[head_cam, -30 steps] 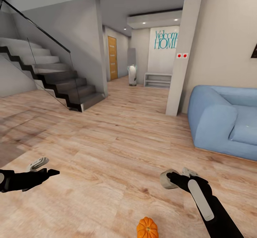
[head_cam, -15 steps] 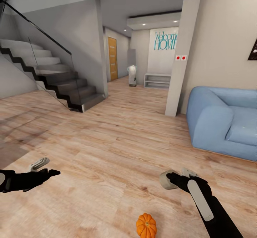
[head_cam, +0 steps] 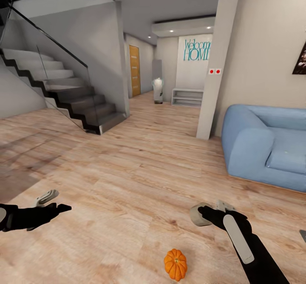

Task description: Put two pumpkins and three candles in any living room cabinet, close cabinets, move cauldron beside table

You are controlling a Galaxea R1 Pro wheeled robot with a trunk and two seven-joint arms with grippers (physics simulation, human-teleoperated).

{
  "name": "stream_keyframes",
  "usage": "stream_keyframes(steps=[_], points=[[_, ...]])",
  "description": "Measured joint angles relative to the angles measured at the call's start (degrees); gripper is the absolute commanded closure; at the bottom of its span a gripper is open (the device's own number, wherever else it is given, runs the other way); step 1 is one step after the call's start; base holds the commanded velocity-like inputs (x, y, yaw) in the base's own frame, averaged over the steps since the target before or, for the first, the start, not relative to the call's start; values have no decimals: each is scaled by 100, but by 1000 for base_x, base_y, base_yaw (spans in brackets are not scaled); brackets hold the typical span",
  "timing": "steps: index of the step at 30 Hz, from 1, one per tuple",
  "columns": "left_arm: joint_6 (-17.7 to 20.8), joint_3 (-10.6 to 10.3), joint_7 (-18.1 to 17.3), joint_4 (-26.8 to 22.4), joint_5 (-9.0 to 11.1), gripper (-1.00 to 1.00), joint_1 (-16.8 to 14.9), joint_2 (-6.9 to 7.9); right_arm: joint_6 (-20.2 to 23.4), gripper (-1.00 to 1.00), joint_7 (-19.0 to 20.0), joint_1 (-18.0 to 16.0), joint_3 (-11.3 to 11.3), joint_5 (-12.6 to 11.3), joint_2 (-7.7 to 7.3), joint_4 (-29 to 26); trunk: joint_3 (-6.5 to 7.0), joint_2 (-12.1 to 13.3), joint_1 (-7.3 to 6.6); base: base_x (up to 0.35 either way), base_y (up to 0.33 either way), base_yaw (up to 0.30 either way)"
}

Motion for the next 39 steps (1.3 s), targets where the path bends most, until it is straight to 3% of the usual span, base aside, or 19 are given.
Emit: stream_keyframes(steps=[8,39], points=[[-8,61,-2,18,-11,-100,6,4,-22,100,0,-1,5,6,8,17,144,321,-176,-7,4,72],[-44,21,7,15,12,-100,7,-33,-40,100,-10,-1,32,1,17,135,700,1564,-857,0,0,277]])
